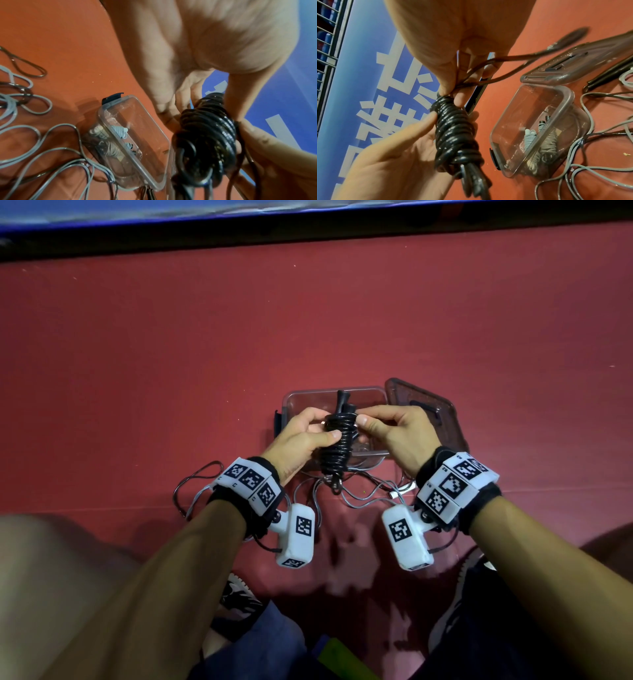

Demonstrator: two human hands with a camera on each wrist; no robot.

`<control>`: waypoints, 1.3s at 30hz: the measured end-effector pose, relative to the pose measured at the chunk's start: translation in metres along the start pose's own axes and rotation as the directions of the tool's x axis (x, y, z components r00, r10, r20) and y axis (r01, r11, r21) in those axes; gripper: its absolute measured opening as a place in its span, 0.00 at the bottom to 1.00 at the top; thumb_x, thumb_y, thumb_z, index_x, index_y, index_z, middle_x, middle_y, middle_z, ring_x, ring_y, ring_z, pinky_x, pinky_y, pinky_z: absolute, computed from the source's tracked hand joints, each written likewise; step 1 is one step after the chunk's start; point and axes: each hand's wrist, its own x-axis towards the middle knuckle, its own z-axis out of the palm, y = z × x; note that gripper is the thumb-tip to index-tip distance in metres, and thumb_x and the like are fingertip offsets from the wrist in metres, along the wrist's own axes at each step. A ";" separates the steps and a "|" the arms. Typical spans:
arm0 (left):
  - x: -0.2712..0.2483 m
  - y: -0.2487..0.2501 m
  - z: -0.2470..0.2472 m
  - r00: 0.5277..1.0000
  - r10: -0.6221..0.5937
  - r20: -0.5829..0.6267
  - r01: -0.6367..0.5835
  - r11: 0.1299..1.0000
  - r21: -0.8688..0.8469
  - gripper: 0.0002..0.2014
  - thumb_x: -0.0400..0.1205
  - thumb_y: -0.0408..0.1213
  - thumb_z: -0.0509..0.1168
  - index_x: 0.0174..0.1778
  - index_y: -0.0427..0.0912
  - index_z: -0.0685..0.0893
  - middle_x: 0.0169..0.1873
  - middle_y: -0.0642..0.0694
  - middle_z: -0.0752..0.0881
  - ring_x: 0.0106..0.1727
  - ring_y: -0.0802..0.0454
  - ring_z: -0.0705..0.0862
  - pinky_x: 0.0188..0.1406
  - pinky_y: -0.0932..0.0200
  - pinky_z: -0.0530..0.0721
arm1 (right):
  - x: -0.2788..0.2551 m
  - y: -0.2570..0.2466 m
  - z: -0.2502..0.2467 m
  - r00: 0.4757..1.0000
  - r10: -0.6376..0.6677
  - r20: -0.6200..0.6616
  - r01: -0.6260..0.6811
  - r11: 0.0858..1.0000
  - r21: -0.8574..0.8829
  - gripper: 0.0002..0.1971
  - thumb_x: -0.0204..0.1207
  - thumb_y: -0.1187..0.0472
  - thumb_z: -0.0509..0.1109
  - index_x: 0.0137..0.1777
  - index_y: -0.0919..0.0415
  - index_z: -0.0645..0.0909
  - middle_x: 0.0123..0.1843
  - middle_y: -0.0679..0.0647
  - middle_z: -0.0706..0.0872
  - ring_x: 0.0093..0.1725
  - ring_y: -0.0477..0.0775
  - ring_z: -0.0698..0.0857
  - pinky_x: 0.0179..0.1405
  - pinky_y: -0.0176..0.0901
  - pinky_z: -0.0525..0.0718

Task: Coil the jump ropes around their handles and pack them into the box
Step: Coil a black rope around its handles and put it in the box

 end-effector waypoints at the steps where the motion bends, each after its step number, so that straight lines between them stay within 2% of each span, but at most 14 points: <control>1: -0.001 0.000 0.001 1.000 0.012 0.011 -0.012 1.000 0.016 0.18 0.80 0.28 0.72 0.64 0.33 0.77 0.56 0.30 0.89 0.58 0.36 0.89 0.63 0.43 0.86 | 0.000 0.000 0.000 1.000 0.017 -0.003 -0.017 1.000 0.026 0.06 0.77 0.58 0.77 0.44 0.45 0.93 0.41 0.55 0.94 0.40 0.53 0.91 0.61 0.67 0.86; 4: -0.003 -0.001 0.003 0.998 0.059 -0.002 -0.058 0.989 0.134 0.22 0.74 0.31 0.81 0.62 0.38 0.82 0.55 0.35 0.91 0.55 0.46 0.91 0.60 0.50 0.88 | -0.002 0.001 0.004 1.000 0.012 -0.013 -0.012 1.000 0.014 0.03 0.75 0.57 0.78 0.44 0.48 0.93 0.40 0.52 0.94 0.42 0.53 0.92 0.61 0.64 0.86; 10: -0.004 -0.001 0.001 0.992 0.127 -0.006 -0.124 0.981 0.151 0.19 0.76 0.23 0.77 0.59 0.45 0.88 0.46 0.47 0.94 0.47 0.54 0.91 0.50 0.63 0.87 | -0.001 0.002 0.005 0.999 -0.031 0.029 0.033 0.997 -0.064 0.07 0.78 0.60 0.75 0.47 0.45 0.91 0.40 0.49 0.92 0.38 0.51 0.91 0.55 0.58 0.88; 13: -0.001 -0.001 -0.002 0.992 0.121 -0.039 -0.113 0.982 0.153 0.18 0.76 0.24 0.77 0.61 0.41 0.88 0.51 0.43 0.93 0.52 0.52 0.91 0.57 0.59 0.88 | -0.001 -0.002 0.001 0.998 -0.031 0.055 0.035 0.997 -0.065 0.10 0.80 0.65 0.74 0.51 0.47 0.91 0.43 0.51 0.92 0.35 0.46 0.87 0.50 0.48 0.87; 15: 0.001 -0.003 -0.003 0.992 0.096 -0.077 -0.084 0.987 0.137 0.19 0.77 0.26 0.77 0.63 0.36 0.84 0.53 0.39 0.92 0.52 0.49 0.91 0.59 0.53 0.88 | -0.002 -0.006 0.001 0.996 0.021 0.081 -0.018 0.999 -0.033 0.10 0.81 0.66 0.72 0.49 0.48 0.89 0.39 0.53 0.91 0.31 0.43 0.84 0.46 0.43 0.85; 17: 0.002 -0.005 -0.003 0.993 0.068 -0.095 -0.059 0.994 0.096 0.18 0.79 0.26 0.75 0.63 0.35 0.80 0.54 0.33 0.90 0.50 0.46 0.91 0.57 0.50 0.89 | -0.003 -0.009 0.001 0.994 0.064 0.094 -0.061 0.997 -0.039 0.06 0.83 0.66 0.71 0.52 0.56 0.89 0.36 0.51 0.88 0.28 0.40 0.81 0.42 0.37 0.83; 19: 0.002 -0.007 -0.002 0.996 0.057 -0.074 -0.052 0.996 0.067 0.17 0.80 0.26 0.74 0.64 0.33 0.79 0.57 0.27 0.89 0.54 0.40 0.90 0.63 0.44 0.88 | -0.002 -0.010 0.000 0.992 0.081 0.095 -0.073 0.994 -0.082 0.07 0.84 0.63 0.70 0.54 0.63 0.89 0.36 0.52 0.88 0.28 0.41 0.81 0.42 0.37 0.83; 23: 0.003 -0.004 -0.002 0.997 0.051 -0.053 -0.051 0.999 0.008 0.13 0.82 0.24 0.70 0.62 0.34 0.80 0.59 0.27 0.88 0.60 0.35 0.88 0.69 0.38 0.84 | -0.001 -0.009 -0.003 0.979 0.136 0.151 -0.115 0.984 -0.135 0.11 0.83 0.51 0.70 0.45 0.55 0.90 0.31 0.51 0.86 0.31 0.48 0.79 0.38 0.44 0.79; 27: 0.003 -0.001 -0.003 0.999 0.051 0.002 -0.051 0.998 0.046 0.12 0.83 0.24 0.69 0.62 0.34 0.81 0.55 0.34 0.91 0.56 0.43 0.90 0.67 0.44 0.85 | -0.004 -0.009 -0.001 0.989 0.088 0.121 -0.070 0.986 -0.150 0.13 0.83 0.54 0.71 0.36 0.52 0.86 0.26 0.46 0.83 0.27 0.44 0.78 0.34 0.35 0.76; 30: 0.003 -0.003 -0.001 0.997 0.072 0.005 -0.072 0.986 0.151 0.20 0.76 0.25 0.78 0.62 0.34 0.80 0.56 0.35 0.91 0.55 0.48 0.91 0.62 0.52 0.88 | -0.002 -0.003 0.002 0.991 0.062 0.116 -0.045 0.989 -0.144 0.13 0.81 0.54 0.73 0.35 0.54 0.87 0.27 0.51 0.85 0.30 0.47 0.80 0.39 0.43 0.79; 33: 0.004 -0.006 -0.003 0.989 0.142 -0.046 -0.126 0.961 0.247 0.23 0.71 0.26 0.82 0.58 0.37 0.82 0.51 0.41 0.92 0.51 0.50 0.91 0.57 0.54 0.89 | 0.001 0.003 0.004 0.992 0.064 0.107 -0.047 0.988 -0.149 0.09 0.80 0.53 0.74 0.40 0.54 0.90 0.30 0.54 0.88 0.32 0.49 0.82 0.44 0.51 0.83; 35: 0.005 -0.005 -0.005 0.984 0.169 -0.057 -0.147 0.949 0.278 0.21 0.71 0.26 0.82 0.58 0.38 0.84 0.47 0.46 0.92 0.48 0.53 0.91 0.53 0.58 0.89 | -0.001 0.000 0.004 0.991 0.048 0.127 -0.026 0.985 -0.169 0.06 0.81 0.58 0.73 0.48 0.53 0.92 0.36 0.48 0.91 0.37 0.50 0.86 0.49 0.47 0.83; 37: 0.006 -0.005 -0.007 0.986 0.155 -0.061 -0.133 0.954 0.268 0.21 0.74 0.24 0.80 0.61 0.36 0.84 0.47 0.46 0.91 0.47 0.54 0.91 0.51 0.61 0.89 | 0.000 0.000 0.003 0.988 0.031 0.154 -0.002 0.982 -0.189 0.09 0.83 0.62 0.71 0.56 0.53 0.91 0.45 0.50 0.94 0.46 0.50 0.89 0.58 0.47 0.84; 39: 0.006 -0.003 -0.006 0.989 0.138 -0.061 -0.118 0.960 0.252 0.20 0.76 0.21 0.76 0.63 0.33 0.83 0.47 0.44 0.90 0.48 0.52 0.91 0.51 0.62 0.88 | 0.001 0.001 0.003 0.984 0.040 0.176 -0.001 0.976 -0.218 0.10 0.83 0.62 0.70 0.58 0.51 0.91 0.47 0.50 0.94 0.47 0.46 0.87 0.62 0.50 0.84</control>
